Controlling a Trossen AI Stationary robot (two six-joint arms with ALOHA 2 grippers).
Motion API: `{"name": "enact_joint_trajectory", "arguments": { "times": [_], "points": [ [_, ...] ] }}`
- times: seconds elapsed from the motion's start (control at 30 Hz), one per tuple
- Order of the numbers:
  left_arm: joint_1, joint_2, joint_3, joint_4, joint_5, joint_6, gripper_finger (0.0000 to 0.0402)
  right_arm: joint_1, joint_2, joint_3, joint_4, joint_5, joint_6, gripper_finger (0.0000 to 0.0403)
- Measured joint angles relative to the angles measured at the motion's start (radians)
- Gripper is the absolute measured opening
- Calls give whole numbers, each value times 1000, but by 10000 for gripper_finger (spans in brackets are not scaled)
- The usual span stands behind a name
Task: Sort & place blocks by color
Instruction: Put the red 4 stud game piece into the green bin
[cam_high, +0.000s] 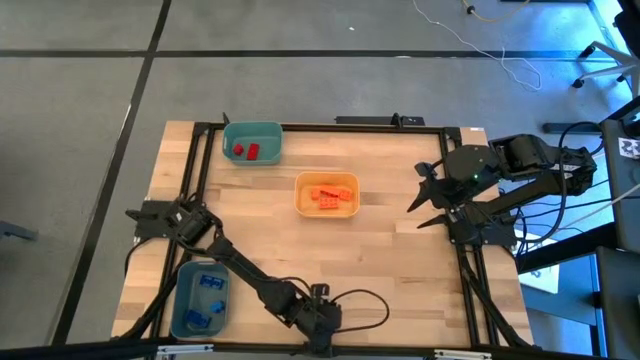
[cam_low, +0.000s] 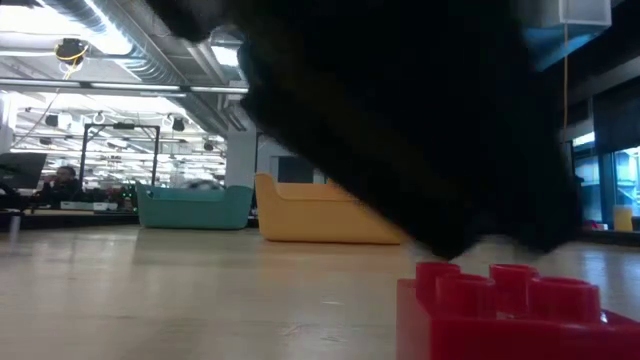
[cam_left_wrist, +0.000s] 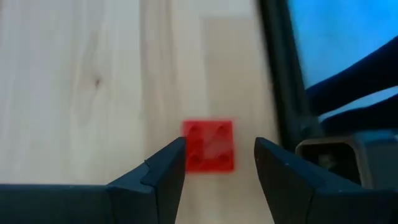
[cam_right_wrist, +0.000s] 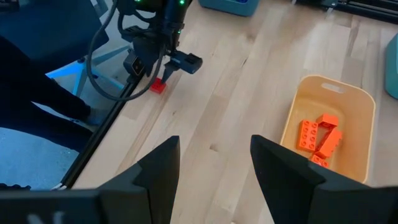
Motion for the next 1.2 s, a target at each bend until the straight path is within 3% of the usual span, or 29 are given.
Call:
{"name": "enact_joint_trajectory", "arguments": {
  "times": [1.0, 1.2],
  "points": [
    [15, 8, -1, 13, -1, -7, 183, 0, 0, 0, 0, 0, -19, 198],
    [14, 55, 3, 69, 49, -32, 183, 0, 0, 0, -1, 0, -19, 198]
  ]
}}
